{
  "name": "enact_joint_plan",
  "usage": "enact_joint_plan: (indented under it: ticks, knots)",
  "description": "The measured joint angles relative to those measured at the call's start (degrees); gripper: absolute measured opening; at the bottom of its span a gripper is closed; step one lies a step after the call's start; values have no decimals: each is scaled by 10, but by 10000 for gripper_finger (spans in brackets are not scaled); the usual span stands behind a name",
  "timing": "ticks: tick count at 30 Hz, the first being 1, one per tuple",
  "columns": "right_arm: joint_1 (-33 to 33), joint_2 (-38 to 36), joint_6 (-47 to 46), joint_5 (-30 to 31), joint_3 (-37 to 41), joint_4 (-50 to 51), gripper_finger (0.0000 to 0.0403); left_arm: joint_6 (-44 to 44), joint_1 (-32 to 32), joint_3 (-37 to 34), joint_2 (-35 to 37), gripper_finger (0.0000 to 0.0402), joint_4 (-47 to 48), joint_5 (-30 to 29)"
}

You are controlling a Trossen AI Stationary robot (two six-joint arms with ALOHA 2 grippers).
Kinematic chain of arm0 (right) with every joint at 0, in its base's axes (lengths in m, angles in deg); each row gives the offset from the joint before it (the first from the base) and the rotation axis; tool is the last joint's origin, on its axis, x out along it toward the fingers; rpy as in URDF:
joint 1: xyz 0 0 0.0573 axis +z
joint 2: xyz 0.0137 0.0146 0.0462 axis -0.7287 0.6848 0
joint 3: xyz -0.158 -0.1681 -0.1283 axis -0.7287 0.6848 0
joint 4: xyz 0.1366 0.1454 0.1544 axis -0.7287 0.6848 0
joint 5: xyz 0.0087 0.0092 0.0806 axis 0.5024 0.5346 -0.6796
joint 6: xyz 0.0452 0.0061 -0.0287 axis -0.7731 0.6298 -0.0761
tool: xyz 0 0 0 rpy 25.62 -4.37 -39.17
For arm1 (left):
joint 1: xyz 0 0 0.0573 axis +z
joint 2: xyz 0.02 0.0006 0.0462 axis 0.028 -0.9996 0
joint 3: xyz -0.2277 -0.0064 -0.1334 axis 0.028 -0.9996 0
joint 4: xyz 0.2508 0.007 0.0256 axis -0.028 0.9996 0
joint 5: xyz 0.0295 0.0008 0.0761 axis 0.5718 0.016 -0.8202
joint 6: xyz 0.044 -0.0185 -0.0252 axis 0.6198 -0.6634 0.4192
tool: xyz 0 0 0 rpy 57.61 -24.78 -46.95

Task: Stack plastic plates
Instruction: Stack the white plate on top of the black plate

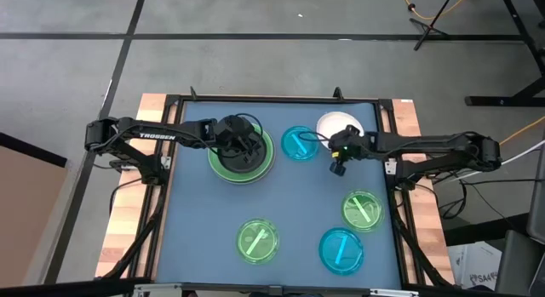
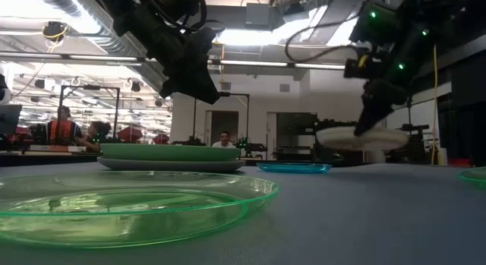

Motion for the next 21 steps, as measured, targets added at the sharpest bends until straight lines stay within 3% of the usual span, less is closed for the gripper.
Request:
enact_joint_plan:
  ticks: [11,21]
  knots:
    - [0,0,80,-21,-62,3,0,-1,0,0,0,68,0,0]
    - [1,0,189,-89,-62,-5,0,-27,1,0,0,70,0,0]
